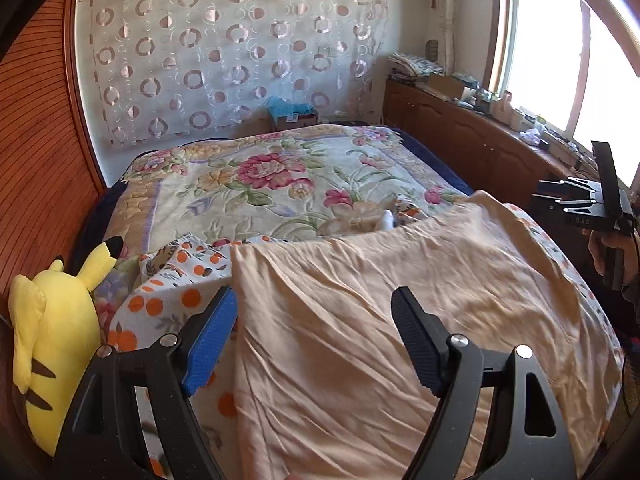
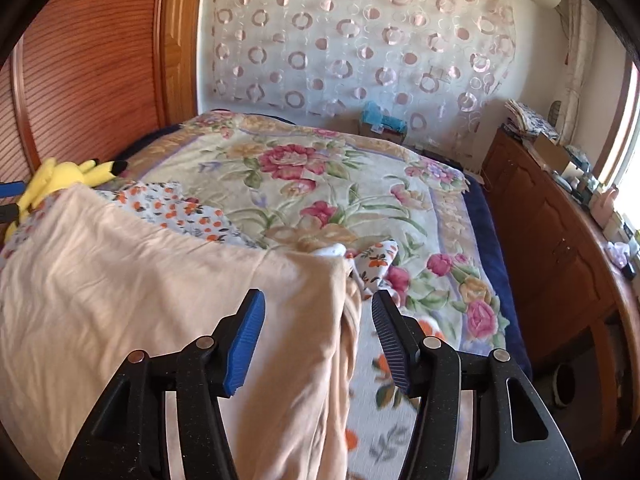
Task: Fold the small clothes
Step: 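Move both open grippers to the shirt's hem edge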
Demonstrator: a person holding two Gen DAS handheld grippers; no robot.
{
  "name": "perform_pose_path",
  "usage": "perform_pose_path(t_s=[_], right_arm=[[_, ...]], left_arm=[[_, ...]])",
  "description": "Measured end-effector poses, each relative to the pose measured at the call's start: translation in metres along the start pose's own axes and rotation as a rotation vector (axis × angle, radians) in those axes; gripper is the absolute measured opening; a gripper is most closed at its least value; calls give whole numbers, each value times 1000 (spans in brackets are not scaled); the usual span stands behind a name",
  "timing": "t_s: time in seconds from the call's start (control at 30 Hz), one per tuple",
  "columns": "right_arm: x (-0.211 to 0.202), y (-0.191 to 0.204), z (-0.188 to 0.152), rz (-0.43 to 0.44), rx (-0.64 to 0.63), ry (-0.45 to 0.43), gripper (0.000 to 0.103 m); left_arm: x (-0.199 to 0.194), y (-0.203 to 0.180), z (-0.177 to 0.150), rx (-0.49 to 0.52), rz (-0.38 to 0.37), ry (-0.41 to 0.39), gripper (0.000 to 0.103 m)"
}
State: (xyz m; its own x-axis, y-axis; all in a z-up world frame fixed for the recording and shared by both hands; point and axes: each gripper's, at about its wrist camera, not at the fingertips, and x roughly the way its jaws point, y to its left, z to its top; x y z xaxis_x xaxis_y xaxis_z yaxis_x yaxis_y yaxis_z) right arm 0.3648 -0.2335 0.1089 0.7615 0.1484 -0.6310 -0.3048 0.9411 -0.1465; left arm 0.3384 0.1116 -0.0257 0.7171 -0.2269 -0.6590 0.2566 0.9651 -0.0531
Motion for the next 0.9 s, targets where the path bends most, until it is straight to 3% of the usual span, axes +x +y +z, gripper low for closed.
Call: perform_pose_path(t_s=[0.37,0.6,0.77,0.83,0.9], right_arm=[[-95,38,-99,123,33,-6,59],[-121,49,-150,182,86,18,55],[-125,51,-174,209,106,56,52],[-126,50,-179,218,108,74,52],[-127,47,-182,227,109,88,52]], left_arm=[[-36,-65,-56,32,-31,64,80],[-37,-88,-97,-23,-63,124,80],[-32,-98,-120,-44,-61,165,71],[-31,-100,-124,-49,-63,173,60],[-29,-103,-128,-57,-77,189,57]])
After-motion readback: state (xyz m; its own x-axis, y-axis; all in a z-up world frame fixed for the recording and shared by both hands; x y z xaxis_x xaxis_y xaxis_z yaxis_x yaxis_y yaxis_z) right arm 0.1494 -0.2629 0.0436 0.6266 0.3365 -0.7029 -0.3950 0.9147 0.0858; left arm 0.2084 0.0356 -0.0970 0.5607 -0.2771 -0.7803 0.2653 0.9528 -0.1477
